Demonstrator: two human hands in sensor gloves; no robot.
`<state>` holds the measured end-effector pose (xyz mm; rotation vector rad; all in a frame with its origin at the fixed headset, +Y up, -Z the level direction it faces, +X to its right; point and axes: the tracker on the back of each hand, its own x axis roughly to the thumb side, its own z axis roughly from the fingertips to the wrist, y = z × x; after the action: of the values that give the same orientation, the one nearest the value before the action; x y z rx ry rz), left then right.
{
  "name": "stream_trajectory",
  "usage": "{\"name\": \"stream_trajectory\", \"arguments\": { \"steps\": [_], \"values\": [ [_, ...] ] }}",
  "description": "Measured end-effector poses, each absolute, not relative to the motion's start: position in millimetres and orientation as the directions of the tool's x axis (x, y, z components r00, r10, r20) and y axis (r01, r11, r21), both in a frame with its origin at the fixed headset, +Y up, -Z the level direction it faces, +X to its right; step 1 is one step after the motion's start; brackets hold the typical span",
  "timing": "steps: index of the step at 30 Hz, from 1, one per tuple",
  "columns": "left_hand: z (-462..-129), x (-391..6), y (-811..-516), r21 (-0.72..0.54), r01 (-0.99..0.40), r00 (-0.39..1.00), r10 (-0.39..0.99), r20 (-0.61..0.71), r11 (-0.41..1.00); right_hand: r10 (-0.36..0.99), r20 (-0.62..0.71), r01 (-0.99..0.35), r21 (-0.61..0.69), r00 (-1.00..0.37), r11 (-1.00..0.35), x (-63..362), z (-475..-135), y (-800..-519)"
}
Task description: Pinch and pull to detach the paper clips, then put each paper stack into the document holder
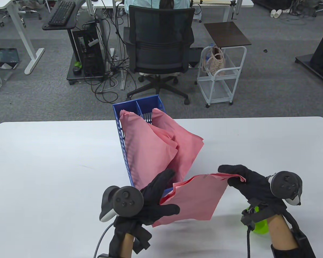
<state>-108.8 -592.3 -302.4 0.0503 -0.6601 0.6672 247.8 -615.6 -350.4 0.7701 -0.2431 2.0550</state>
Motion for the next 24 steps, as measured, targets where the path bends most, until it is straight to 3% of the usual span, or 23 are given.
{"name": "stream_trajectory", "arguments": {
  "steps": [9,14,18,24],
  "values": [
    [-302.6,-97.0,-598.9,-0.017,-0.652,0.625,0.551,0.553,0.758,0.712,0.603,-0.856,0.091,-0.359,-0.508,257.3,-346.3,-618.7],
    [-301.0,-95.6,-597.9,0.026,-0.574,0.701,0.474,0.533,0.818,0.687,0.618,-0.877,-0.009,-0.383,-0.481,265.4,-339.5,-614.9],
    [-295.3,-91.6,-595.2,0.059,-0.505,0.752,0.406,0.519,0.861,0.618,0.639,-0.852,-0.116,-0.458,-0.511,266.9,-330.1,-607.8],
    [-282.3,-76.3,-589.2,0.142,-0.344,0.828,0.229,0.512,0.928,0.38,0.673,-0.688,-0.266,-0.634,-0.676,241.9,-308.3,-594.6]
  ]
}}
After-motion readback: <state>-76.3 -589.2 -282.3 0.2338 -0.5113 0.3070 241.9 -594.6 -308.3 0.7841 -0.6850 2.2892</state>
